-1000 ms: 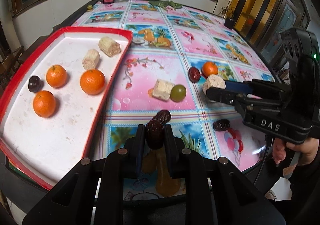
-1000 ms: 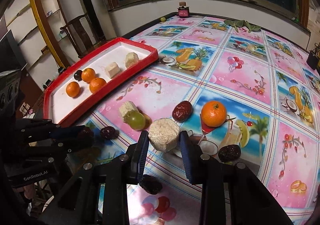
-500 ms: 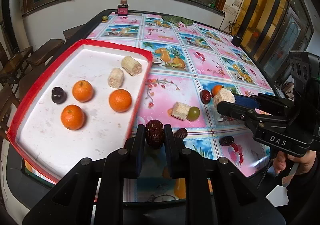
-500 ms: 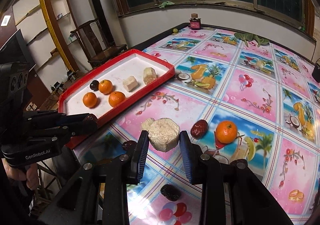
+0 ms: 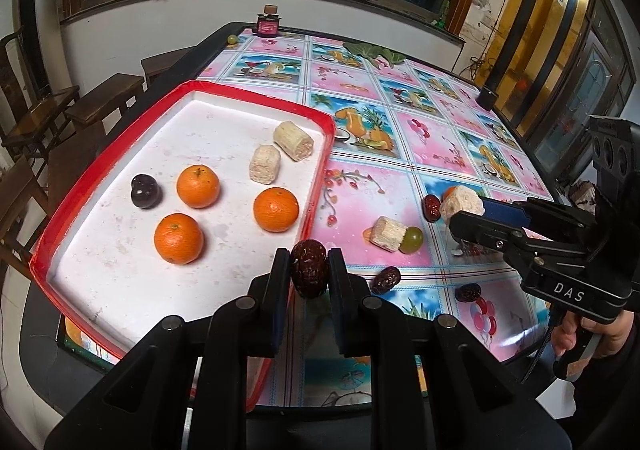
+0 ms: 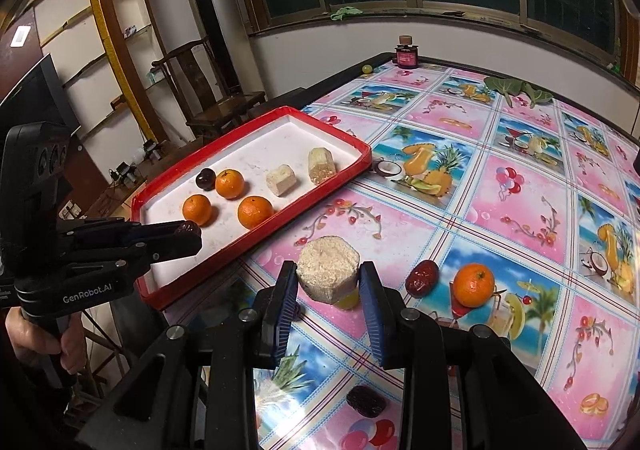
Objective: Organize fruits
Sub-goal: 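Carry the date and round cake with both tools over the tray, then open the left tool to drop the date while the right tool releases the cake, then move both open tools back from the tray to the tablecloth, then grasp a dark red date with the left tool while the right tool grasps an orange, then carry the date and orange with both tools over the red-rimmed tray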
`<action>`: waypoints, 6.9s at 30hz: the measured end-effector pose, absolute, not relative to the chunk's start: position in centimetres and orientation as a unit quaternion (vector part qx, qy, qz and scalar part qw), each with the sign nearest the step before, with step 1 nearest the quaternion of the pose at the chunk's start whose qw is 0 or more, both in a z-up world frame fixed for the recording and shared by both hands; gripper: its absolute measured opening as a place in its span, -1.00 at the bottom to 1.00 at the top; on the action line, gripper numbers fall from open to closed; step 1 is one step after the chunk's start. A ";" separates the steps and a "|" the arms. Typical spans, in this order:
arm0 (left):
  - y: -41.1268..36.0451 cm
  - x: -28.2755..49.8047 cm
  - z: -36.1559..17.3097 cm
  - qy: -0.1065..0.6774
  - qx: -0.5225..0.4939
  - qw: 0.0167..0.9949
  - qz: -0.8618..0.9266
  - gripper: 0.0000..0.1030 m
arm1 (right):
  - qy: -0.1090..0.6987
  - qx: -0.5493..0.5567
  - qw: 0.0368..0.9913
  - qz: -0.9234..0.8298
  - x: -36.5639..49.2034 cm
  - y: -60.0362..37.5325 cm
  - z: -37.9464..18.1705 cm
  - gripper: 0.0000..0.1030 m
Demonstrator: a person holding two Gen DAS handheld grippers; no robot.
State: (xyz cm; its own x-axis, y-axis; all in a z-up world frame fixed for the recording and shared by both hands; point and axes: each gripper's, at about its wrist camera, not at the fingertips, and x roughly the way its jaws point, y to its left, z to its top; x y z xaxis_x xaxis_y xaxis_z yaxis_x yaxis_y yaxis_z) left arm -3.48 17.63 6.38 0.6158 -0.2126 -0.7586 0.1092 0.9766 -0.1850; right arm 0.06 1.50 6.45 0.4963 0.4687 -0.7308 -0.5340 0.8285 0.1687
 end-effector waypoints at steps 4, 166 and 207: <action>17.9 -3.4 6.2 0.431 -0.062 0.896 -0.088 -0.69 | 0.409 -0.041 0.863 0.292 0.1 1.7 6.4 -0.38; 9.2 -2.0 1.3 0.487 -0.012 0.866 -0.117 -0.56 | 0.456 -0.053 0.867 0.197 7.1 -5.0 0.2 -0.32; 12.5 -2.7 5.4 0.448 -0.033 0.887 -0.105 -0.56 | 0.404 -0.036 0.881 0.242 3.3 -2.8 5.8 -0.33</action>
State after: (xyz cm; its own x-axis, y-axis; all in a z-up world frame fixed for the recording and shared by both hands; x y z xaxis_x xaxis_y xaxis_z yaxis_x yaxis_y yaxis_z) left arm -2.72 12.49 5.36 0.5764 -0.2160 -0.7881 0.1576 0.9757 -0.1521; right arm 3.25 -2.83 5.85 0.5565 0.3978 -0.7295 -0.4557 0.8802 0.1324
